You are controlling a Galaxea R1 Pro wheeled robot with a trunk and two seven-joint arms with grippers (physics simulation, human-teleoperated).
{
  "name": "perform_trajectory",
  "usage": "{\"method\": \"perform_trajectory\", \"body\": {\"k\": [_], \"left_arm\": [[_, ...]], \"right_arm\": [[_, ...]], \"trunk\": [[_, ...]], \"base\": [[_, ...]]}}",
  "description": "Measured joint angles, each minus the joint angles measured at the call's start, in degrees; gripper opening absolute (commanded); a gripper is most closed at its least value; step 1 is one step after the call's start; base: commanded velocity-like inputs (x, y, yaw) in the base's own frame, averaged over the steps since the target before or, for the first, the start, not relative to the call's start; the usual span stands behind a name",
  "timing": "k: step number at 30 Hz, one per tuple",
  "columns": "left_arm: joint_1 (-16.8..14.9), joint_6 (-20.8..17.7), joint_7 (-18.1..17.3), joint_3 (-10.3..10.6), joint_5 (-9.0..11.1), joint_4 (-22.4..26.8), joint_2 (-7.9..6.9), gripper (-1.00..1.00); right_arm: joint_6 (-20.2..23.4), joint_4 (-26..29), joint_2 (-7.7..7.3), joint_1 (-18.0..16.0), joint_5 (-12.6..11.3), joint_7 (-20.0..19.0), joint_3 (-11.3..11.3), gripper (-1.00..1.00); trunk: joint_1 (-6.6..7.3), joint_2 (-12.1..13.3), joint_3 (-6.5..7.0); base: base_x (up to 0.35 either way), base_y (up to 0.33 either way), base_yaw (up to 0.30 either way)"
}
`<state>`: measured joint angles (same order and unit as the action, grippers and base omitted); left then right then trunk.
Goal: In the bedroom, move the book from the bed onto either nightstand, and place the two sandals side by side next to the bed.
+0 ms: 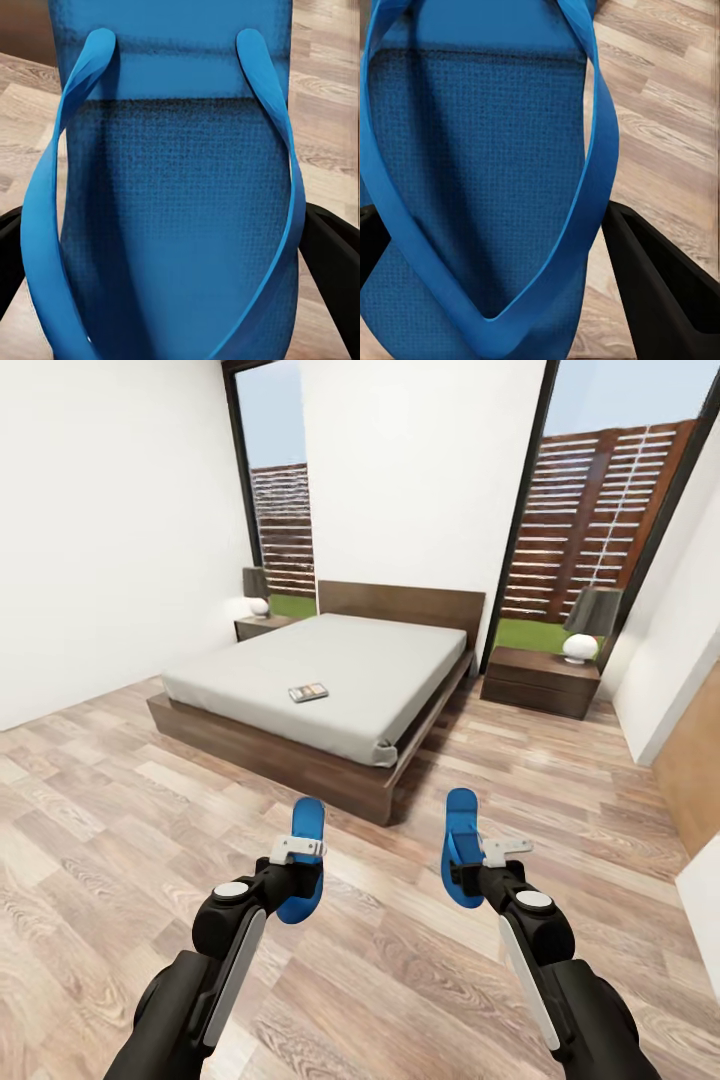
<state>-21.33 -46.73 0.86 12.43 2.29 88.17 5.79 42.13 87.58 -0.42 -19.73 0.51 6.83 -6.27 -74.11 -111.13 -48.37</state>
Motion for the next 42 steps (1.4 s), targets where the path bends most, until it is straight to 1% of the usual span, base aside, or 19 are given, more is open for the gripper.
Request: {"method": "perform_trajectory", "body": {"k": [19,29,42], "left_arm": [[0.00,0.00,0.00,-0.01,0.01,0.00,0.00,-1.00],[0.00,0.00,0.00,0.02,0.03,0.01,0.00,-1.00],[0.00,0.00,0.01,0.00,-0.01,-0.01,0.00,-1.00]], "right_arm": [[0.00,0.00,0.02,-0.01,0.02,0.00,0.00,-1.00],[-0.01,0.00,0.02,-0.02,0.17,0.01,-0.01,-1.00],[0.00,0.00,0.02,0.00,0.15,0.01,0.00,-1.00]], "trunk": [[0.00,0.00,-1.34],[0.00,0.00,-2.14],[0.00,0.00,-2.41]], "base": [[0.000,0.000,-0.191],[0.000,0.000,-0.141],[0.000,0.000,-0.262]]}}
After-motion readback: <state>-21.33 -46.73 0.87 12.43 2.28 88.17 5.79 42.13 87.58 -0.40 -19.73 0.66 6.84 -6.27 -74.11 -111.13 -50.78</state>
